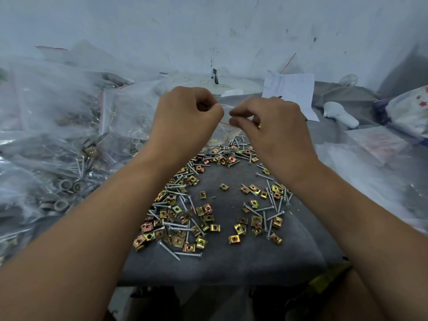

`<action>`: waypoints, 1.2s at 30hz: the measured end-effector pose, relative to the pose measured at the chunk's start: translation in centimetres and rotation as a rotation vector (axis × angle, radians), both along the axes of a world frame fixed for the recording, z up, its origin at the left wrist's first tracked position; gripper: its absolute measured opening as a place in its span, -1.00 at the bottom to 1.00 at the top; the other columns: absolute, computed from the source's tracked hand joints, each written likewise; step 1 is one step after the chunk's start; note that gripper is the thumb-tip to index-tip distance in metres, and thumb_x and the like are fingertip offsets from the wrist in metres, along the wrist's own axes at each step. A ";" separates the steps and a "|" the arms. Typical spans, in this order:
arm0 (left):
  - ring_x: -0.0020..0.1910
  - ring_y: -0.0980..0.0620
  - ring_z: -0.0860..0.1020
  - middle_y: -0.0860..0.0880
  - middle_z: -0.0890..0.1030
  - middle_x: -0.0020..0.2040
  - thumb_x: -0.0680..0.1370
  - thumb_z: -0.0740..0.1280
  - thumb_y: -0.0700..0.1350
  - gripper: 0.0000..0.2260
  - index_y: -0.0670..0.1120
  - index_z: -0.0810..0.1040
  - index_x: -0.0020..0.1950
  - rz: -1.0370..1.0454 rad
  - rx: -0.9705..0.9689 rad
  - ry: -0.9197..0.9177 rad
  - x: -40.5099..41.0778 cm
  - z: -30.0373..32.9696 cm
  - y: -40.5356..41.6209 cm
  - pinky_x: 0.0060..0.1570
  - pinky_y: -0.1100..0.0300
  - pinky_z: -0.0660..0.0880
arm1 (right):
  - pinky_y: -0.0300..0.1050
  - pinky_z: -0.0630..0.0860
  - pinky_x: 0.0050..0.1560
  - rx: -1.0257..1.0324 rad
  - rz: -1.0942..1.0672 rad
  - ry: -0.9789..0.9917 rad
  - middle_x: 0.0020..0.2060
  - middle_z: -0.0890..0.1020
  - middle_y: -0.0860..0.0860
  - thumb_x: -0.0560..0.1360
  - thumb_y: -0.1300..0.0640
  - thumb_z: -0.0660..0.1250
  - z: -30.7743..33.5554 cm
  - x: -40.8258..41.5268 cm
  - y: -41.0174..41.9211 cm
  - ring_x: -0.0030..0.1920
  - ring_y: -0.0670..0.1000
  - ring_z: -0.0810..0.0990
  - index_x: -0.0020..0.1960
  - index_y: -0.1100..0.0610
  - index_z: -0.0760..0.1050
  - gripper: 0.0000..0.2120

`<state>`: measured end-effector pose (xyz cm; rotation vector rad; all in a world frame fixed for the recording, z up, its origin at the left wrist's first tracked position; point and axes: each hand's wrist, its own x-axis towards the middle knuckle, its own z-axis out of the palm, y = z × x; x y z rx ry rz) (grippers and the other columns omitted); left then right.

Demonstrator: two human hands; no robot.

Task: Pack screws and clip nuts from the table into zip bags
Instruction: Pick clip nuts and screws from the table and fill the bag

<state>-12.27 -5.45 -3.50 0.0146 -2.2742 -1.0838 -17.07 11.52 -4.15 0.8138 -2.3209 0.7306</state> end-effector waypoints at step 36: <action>-0.25 -0.19 0.70 -0.20 0.72 -0.20 0.58 0.35 -0.16 -0.80 -0.22 0.74 -0.08 0.105 0.167 -0.006 -0.8 -0.5 -2.0 -0.24 -0.03 0.63 | -0.30 0.52 -0.07 0.425 0.339 -0.551 -0.14 0.68 -0.17 0.57 -0.04 0.45 -3.1 -1.5 1.4 -0.11 -0.22 0.62 0.02 -0.04 0.67 -0.90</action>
